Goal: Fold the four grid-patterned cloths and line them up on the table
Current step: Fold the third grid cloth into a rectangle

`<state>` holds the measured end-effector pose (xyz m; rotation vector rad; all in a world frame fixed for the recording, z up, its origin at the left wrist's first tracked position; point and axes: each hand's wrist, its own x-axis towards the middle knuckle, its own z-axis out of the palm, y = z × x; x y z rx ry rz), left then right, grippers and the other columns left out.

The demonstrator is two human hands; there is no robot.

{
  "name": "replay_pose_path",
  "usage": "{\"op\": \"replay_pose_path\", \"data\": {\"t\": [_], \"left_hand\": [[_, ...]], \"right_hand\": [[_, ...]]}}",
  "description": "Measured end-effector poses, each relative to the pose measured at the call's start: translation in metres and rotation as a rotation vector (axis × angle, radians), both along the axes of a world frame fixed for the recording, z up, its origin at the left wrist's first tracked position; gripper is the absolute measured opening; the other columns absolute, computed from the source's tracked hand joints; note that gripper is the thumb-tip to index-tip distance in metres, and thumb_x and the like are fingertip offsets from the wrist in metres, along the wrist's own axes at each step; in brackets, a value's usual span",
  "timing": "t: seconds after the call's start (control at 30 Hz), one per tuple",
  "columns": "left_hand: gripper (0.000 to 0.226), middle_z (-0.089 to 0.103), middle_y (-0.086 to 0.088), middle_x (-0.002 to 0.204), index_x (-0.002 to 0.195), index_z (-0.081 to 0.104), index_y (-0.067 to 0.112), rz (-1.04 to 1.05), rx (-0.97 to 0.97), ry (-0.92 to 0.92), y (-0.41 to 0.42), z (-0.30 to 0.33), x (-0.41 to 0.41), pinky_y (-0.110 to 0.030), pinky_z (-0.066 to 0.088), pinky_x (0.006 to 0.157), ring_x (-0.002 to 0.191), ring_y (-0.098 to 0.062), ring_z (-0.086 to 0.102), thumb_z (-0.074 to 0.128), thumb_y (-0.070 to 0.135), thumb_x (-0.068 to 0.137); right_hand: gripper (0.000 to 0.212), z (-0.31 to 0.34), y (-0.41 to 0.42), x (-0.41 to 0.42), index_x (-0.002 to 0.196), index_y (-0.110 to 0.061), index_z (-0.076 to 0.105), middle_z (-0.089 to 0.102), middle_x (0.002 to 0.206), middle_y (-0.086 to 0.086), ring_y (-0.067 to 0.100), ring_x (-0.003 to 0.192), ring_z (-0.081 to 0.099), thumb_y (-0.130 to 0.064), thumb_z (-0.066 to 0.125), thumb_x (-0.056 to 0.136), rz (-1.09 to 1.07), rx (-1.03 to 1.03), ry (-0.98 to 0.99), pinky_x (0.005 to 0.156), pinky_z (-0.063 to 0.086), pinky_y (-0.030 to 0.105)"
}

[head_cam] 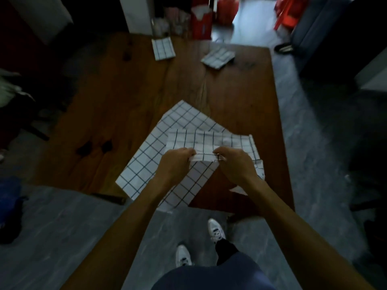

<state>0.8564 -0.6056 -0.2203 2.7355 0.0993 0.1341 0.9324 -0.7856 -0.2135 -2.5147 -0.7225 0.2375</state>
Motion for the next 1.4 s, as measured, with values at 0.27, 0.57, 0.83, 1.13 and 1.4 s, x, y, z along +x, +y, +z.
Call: {"op": "replay_pose_path", "data": {"t": [0.27,0.57,0.83,1.13,1.4], "left_hand": [[0.025,0.069,-0.006,0.1,0.106,0.067,0.014,0.003,0.077,-0.262,0.026,0.085,0.015,-0.035,0.053,0.073,0.085,-0.025,0.064,0.057,0.005,0.086],[0.013,0.067,-0.003,0.094,0.098,0.068,0.016,-0.047,0.081,-0.444,0.011,0.145,0.035,-0.037,0.052,0.067,0.079,-0.023,0.062,0.059,0.017,0.088],[0.009,0.066,0.007,0.08,0.087,0.068,0.017,-0.137,-0.099,-0.371,0.005,0.161,0.047,-0.025,0.04,0.058,0.063,-0.001,0.052,0.067,0.026,0.085],[0.012,0.068,0.005,0.078,0.085,0.072,0.015,0.174,-0.55,-0.297,-0.025,0.166,0.069,-0.018,0.049,0.055,0.068,-0.009,0.064,0.063,0.022,0.087],[0.007,0.063,-0.001,0.075,0.088,0.062,0.01,0.305,-1.035,-0.174,-0.054,0.183,0.084,-0.018,0.05,0.042,0.066,-0.014,0.063,0.055,0.008,0.09]], "right_hand": [[0.022,0.069,-0.01,0.022,0.097,-0.029,0.07,0.071,0.088,-0.007,0.009,0.072,0.059,-0.013,0.06,0.087,-0.098,0.008,-0.178,0.062,0.052,0.029],[0.039,0.113,0.002,0.018,0.124,-0.018,0.058,0.065,0.121,0.001,0.018,0.105,0.061,-0.03,0.066,0.088,-0.035,0.188,-0.151,0.089,0.051,0.035],[0.01,0.148,0.004,0.036,0.084,-0.019,0.068,0.064,0.078,-0.011,0.005,0.068,0.056,-0.012,0.062,0.089,-0.026,0.328,-0.311,0.062,0.045,0.025],[0.034,0.138,0.011,0.017,0.113,-0.007,0.059,0.057,0.119,0.011,0.018,0.114,0.047,-0.029,0.058,0.087,-0.337,0.487,-0.713,0.098,0.032,0.022],[0.053,0.105,0.014,-0.017,0.117,-0.019,0.055,0.058,0.113,-0.004,0.008,0.103,0.05,-0.052,0.07,0.078,-0.32,0.505,-0.28,0.087,0.046,0.029]]}}
